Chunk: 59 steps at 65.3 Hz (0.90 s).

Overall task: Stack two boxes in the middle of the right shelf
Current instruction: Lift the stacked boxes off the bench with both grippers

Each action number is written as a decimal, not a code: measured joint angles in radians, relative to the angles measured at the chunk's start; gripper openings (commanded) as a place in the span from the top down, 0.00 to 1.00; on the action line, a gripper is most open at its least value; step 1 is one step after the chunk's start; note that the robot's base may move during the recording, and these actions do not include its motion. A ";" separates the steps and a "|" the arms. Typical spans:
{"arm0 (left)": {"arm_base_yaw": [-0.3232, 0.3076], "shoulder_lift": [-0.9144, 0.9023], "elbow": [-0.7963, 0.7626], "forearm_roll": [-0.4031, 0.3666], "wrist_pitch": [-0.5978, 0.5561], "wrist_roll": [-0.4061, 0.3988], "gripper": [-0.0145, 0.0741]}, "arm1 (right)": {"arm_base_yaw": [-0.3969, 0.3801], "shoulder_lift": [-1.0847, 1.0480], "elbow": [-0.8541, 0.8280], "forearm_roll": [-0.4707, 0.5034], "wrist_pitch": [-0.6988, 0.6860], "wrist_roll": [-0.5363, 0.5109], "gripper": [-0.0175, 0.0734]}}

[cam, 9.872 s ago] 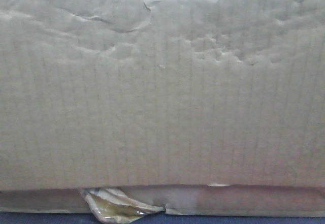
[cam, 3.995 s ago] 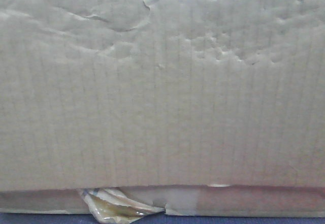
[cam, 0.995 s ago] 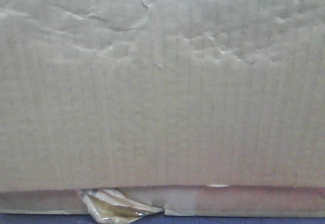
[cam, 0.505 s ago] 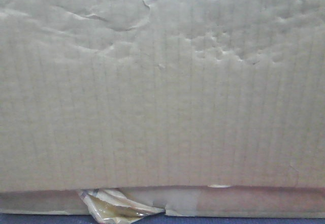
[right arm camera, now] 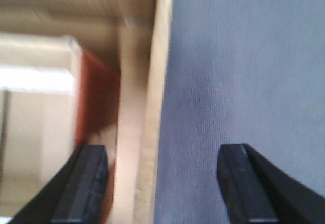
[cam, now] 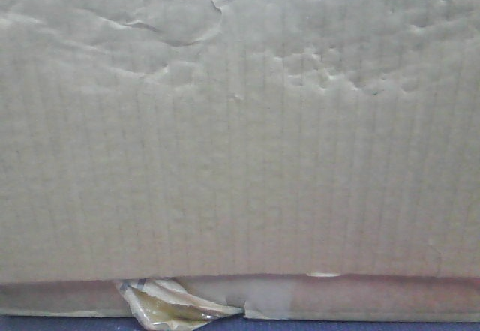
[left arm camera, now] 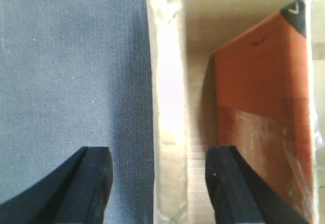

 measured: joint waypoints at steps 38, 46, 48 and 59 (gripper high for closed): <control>0.000 0.000 0.000 0.008 0.000 0.002 0.48 | 0.000 0.024 0.071 0.025 0.004 0.006 0.52; 0.000 0.000 0.000 0.008 0.000 0.002 0.48 | 0.000 0.024 0.071 0.025 0.004 0.006 0.52; 0.000 0.000 0.000 0.008 0.000 0.002 0.48 | 0.000 0.024 0.071 0.025 0.004 0.006 0.52; 0.000 0.000 0.000 0.008 0.000 0.002 0.48 | 0.000 0.024 0.068 0.025 0.006 0.006 0.52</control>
